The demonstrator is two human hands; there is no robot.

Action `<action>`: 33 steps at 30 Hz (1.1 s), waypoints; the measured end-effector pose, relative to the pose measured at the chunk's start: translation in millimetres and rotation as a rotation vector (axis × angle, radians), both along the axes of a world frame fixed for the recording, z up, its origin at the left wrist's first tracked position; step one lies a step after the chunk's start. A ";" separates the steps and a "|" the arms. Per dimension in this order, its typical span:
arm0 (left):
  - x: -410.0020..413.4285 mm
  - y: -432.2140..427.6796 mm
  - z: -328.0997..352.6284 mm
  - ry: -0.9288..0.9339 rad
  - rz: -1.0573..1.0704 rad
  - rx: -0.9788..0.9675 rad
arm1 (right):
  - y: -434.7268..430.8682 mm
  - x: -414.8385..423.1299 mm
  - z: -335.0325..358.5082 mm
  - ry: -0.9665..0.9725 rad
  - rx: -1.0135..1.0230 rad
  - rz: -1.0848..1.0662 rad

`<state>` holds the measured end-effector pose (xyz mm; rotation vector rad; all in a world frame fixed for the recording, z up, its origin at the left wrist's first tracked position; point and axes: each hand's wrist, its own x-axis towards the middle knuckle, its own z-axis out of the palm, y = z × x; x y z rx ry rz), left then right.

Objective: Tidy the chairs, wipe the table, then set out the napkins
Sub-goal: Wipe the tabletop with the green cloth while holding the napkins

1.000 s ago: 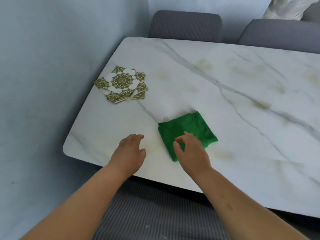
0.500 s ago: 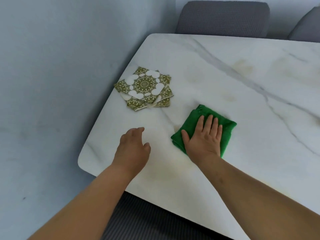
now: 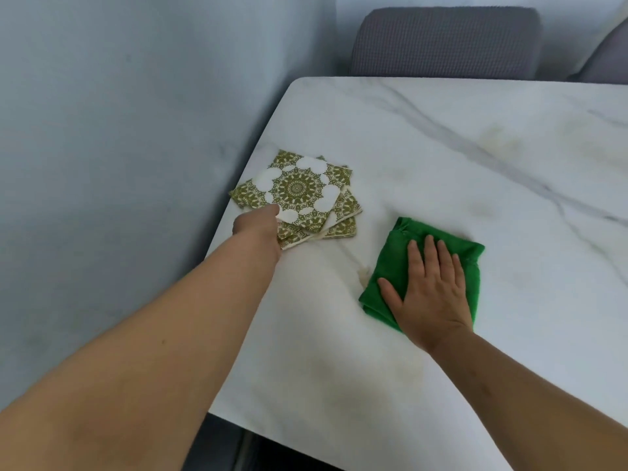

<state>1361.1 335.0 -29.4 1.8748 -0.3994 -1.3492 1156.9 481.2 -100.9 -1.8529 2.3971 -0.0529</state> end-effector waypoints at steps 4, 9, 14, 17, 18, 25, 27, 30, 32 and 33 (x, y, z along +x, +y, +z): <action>-3.9 -17.7 -4.3 0.036 -0.003 0.049 | -0.1 0.4 1.0 -0.006 -0.005 -0.011; -7.4 -25.0 -21.8 -0.107 -0.036 -0.011 | -0.7 -0.2 -0.1 -0.016 -0.014 -0.010; -19.6 -30.7 -19.1 0.086 0.084 -0.064 | -0.6 0.1 -3.1 -0.037 -0.044 -0.008; -25.8 -34.5 -22.9 0.095 0.085 0.000 | -0.7 -1.3 -3.8 -0.042 -0.060 -0.006; -28.0 -32.5 -24.5 0.031 0.085 0.005 | -0.1 -1.4 -3.7 -0.047 -0.058 -0.005; -23.5 -3.5 6.4 -0.574 -0.014 -0.367 | 6.2 -3.9 -0.7 -0.113 -0.110 0.026; -9.4 2.7 24.5 -0.715 -0.043 -0.451 | 6.6 0.7 -0.8 -0.067 -0.057 0.018; 16.3 5.2 43.5 -0.891 -0.151 -0.527 | -10.7 5.8 2.0 -0.044 0.043 0.011; 32.0 2.7 53.0 -1.003 -0.215 -0.535 | -35.5 7.2 4.0 -0.094 0.067 0.017; 37.8 1.6 58.3 -1.039 -0.230 -0.540 | -49.8 7.5 6.1 -0.125 0.049 0.007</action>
